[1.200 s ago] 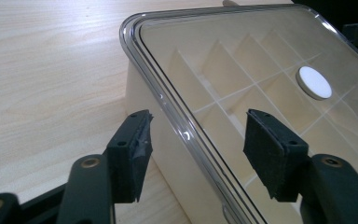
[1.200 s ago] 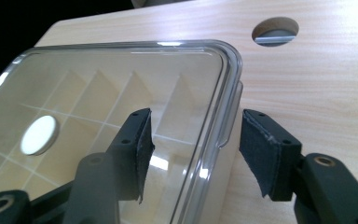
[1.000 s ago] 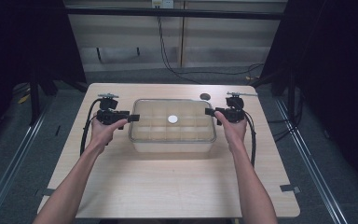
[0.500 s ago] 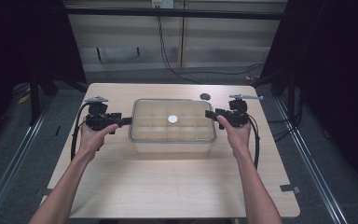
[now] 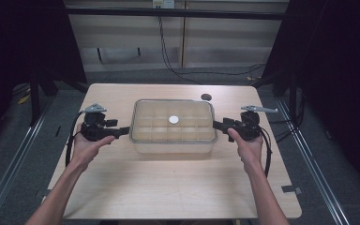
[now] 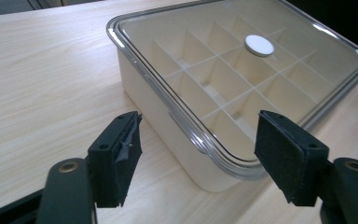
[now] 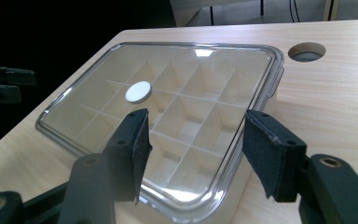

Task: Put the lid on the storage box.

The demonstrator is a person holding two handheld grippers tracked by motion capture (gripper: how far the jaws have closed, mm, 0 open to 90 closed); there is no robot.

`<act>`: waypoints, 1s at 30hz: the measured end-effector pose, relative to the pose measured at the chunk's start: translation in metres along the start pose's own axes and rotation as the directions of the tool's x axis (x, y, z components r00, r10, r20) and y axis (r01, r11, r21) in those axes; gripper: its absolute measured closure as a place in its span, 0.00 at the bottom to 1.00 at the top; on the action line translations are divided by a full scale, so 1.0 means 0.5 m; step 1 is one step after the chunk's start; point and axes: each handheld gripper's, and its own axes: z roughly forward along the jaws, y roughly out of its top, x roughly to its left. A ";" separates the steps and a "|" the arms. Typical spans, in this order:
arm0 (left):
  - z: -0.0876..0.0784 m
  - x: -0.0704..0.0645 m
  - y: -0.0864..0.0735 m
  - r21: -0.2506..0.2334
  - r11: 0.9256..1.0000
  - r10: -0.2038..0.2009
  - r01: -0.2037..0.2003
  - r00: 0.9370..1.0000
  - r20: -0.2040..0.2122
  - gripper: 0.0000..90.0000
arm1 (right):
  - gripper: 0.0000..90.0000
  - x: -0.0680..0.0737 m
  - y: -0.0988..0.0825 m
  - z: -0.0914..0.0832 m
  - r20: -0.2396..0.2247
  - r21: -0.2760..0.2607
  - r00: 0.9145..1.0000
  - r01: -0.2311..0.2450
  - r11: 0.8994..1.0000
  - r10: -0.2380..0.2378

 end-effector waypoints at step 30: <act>-0.086 -0.062 -0.145 0.037 0.999 0.012 -0.011 1.000 -0.023 0.28 | 0.41 0.043 -0.132 -0.119 -0.011 0.003 1.000 0.018 1.000 -0.018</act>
